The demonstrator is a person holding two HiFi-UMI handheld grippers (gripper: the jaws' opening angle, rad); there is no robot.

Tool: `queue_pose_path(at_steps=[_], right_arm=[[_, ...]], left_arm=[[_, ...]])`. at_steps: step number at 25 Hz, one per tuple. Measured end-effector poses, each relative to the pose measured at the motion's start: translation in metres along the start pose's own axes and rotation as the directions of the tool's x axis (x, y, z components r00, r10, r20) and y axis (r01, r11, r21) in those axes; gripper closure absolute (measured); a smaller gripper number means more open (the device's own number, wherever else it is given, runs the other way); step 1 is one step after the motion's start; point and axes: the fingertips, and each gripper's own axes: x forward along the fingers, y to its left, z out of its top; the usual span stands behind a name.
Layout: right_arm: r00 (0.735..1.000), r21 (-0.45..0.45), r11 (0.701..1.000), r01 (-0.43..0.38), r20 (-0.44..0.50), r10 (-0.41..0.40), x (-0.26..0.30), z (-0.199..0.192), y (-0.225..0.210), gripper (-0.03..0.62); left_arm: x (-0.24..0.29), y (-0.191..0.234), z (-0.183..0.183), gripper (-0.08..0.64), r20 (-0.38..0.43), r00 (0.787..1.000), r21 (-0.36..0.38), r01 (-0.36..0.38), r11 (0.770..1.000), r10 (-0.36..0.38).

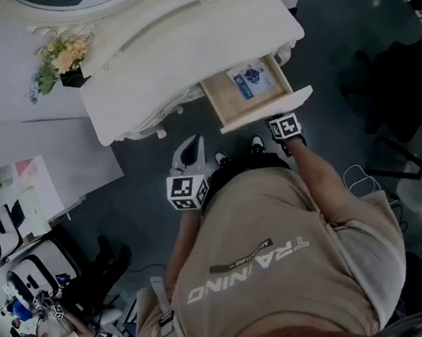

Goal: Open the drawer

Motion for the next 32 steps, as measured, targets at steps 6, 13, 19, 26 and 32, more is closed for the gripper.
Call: queue_pose_path(at_steps=[6,13,19,26,32], right_arm=[[1.000,0.028,1.000,0.003,0.011,-0.004,-0.007,-0.017,0.007,0.453],[0.994,0.048,0.995,0.090,-0.065,-0.087,-0.026,-0.047,-0.007,0.453],[0.987,0.011,0.988,0.157,-0.041,-0.156,-0.041,-0.020,-0.007,0.525],[0.984,-0.022,0.985,0.170,-0.051,-0.171,-0.033,0.003,0.010,0.539],[0.995,-0.052,0.995,0.080,-0.063,-0.083,-0.052,-0.001,0.040,0.588]], left_arm=[[-0.015,0.046,-0.005,0.561,-0.026,0.999,-0.010,0.017,1.000,-0.018],[-0.016,0.070,-0.001,0.561,-0.011,0.998,-0.007,0.059,0.998,-0.060],[-0.027,0.087,0.004,0.561,0.012,0.994,0.009,0.111,0.994,-0.111],[-0.018,0.106,-0.007,0.561,-0.006,0.990,0.003,0.143,0.990,-0.143],[-0.018,0.108,0.014,0.561,0.035,0.992,-0.021,0.121,0.992,-0.121]])
